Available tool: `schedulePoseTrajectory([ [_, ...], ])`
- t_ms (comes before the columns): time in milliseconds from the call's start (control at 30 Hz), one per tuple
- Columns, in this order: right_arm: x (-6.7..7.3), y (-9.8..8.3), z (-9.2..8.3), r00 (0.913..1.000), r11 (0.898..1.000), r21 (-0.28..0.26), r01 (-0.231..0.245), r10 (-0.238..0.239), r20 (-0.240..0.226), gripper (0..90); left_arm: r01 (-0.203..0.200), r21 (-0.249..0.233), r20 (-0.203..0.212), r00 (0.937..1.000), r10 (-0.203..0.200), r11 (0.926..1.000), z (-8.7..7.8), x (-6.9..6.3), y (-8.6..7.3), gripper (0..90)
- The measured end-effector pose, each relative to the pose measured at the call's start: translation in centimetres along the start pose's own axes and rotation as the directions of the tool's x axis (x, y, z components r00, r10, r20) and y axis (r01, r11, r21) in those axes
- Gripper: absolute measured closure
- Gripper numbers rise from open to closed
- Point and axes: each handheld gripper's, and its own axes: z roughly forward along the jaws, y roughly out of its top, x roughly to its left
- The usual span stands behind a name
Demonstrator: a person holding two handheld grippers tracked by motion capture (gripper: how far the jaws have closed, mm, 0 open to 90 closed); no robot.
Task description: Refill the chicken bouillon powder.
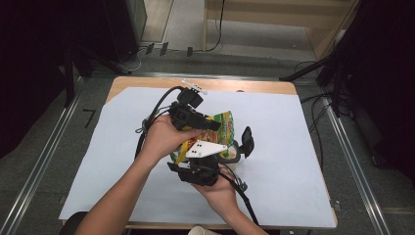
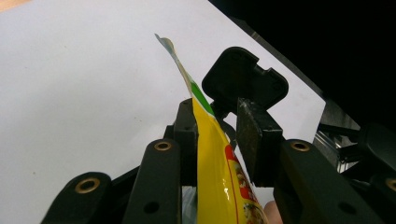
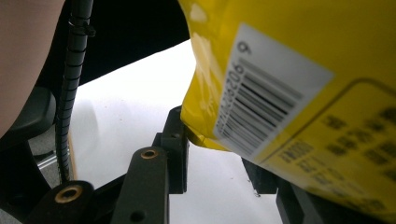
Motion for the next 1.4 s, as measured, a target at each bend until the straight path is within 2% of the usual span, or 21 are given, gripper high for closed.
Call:
schedulePoseTrajectory([
  [1033, 0.29, -0.01, -0.2, 1.0, 1.0, 0.001, 0.005, -0.005, -0.003, 65.9, 0.009, 0.009, 0.016, 0.9998, -0.009, 0.9999, -0.02, 0.01, -0.01, 70.6],
  [1400, 0.42, 0.05, -0.3, 0.9999, 1.0, -0.002, 0.007, -0.007, -0.008, 66.2, 0.019, 0.013, 0.035, 0.9992, -0.019, 0.9997, -0.14, 0.13, -0.01, 70.5],
])
